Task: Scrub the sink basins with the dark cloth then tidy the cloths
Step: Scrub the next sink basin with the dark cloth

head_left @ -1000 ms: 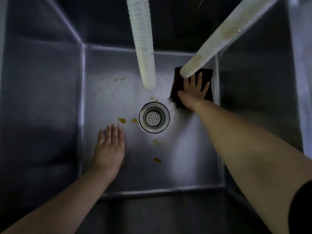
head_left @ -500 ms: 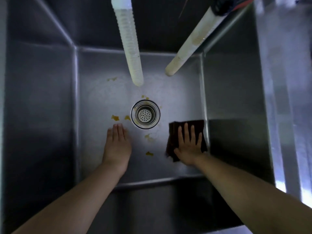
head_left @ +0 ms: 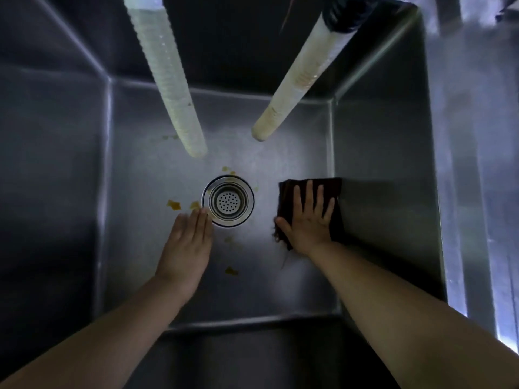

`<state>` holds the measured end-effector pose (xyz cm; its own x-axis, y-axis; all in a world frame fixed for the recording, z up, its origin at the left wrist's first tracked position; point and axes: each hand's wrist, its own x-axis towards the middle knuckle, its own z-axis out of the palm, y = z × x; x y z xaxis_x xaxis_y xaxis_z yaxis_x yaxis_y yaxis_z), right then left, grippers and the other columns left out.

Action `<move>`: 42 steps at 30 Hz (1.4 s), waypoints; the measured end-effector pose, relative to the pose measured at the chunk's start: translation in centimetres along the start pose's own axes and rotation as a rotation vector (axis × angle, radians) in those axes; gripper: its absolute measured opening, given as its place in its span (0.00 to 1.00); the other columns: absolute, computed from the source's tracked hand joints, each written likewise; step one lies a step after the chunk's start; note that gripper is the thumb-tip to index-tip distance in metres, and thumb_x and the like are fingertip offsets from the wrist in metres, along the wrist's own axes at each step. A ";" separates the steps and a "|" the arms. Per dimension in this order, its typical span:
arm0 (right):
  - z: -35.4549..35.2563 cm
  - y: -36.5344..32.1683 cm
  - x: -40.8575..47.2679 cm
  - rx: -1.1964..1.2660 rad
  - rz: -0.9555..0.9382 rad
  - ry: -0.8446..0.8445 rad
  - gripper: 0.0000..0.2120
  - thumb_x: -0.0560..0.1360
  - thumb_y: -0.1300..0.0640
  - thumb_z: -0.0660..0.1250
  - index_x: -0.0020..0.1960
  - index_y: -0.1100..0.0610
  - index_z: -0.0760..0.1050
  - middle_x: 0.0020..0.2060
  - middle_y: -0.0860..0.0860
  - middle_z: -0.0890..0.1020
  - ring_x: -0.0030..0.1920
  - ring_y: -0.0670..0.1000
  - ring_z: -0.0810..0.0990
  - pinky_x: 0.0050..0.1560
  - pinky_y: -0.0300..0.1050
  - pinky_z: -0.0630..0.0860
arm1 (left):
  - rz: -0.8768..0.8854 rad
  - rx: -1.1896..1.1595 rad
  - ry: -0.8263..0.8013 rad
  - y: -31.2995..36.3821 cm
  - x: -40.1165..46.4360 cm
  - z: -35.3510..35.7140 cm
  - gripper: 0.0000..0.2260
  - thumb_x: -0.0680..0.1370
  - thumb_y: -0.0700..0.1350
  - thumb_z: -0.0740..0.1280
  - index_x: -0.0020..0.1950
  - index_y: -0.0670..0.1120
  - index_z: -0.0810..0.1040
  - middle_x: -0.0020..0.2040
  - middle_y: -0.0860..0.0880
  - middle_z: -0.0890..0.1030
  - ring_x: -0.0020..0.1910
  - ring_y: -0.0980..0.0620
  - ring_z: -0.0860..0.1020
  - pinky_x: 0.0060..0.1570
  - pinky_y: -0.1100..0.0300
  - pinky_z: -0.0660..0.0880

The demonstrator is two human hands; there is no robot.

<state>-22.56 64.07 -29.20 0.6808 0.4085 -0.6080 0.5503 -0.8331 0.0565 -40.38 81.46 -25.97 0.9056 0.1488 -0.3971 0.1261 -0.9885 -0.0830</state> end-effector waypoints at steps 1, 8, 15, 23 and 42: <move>-0.7 0.1 1.3 -0.002 0.001 0.035 0.40 0.77 0.34 0.48 0.75 0.53 0.31 0.74 0.57 0.31 0.73 0.60 0.28 0.65 0.60 0.24 | -0.010 -0.004 -0.004 0.0 0.0 0.3 0.26 0.70 0.33 0.46 0.64 0.26 0.70 0.65 0.28 0.70 0.65 0.31 0.70 0.72 0.45 0.42; -6.9 0.3 11.2 -0.026 -0.039 0.231 0.36 0.78 0.38 0.49 0.77 0.52 0.37 0.76 0.56 0.38 0.75 0.58 0.34 0.71 0.58 0.31 | -0.122 -0.101 0.018 -0.3 0.0 1.5 0.24 0.71 0.33 0.50 0.65 0.28 0.69 0.66 0.30 0.70 0.65 0.33 0.71 0.71 0.45 0.46; -9.8 0.0 15.6 -0.142 -0.137 0.256 0.31 0.80 0.41 0.45 0.77 0.51 0.38 0.77 0.55 0.39 0.75 0.59 0.35 0.72 0.62 0.36 | -0.145 -0.166 -0.097 -1.5 0.4 1.9 0.60 0.37 0.49 0.83 0.67 0.31 0.70 0.67 0.34 0.71 0.66 0.36 0.72 0.72 0.44 0.55; -5.1 -2.6 9.0 -0.155 -0.296 0.258 0.31 0.79 0.40 0.48 0.77 0.48 0.39 0.77 0.53 0.41 0.76 0.59 0.37 0.71 0.63 0.37 | -0.165 -0.173 -0.096 -1.0 -0.4 0.8 0.56 0.42 0.44 0.82 0.68 0.31 0.68 0.68 0.34 0.69 0.67 0.37 0.70 0.70 0.48 0.46; 1.0 -5.5 2.2 -0.135 -0.390 0.274 0.34 0.75 0.40 0.44 0.77 0.53 0.51 0.76 0.57 0.55 0.75 0.63 0.50 0.70 0.61 0.40 | -0.193 -0.199 -0.119 -1.5 -1.1 1.2 0.45 0.72 0.48 0.70 0.76 0.35 0.43 0.77 0.37 0.46 0.77 0.41 0.46 0.74 0.50 0.40</move>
<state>-24.57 69.19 -31.70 0.5035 0.7783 -0.3752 0.8348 -0.5501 -0.0206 -42.06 82.84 -26.52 0.8045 0.3251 -0.4970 0.3792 -0.9253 0.0086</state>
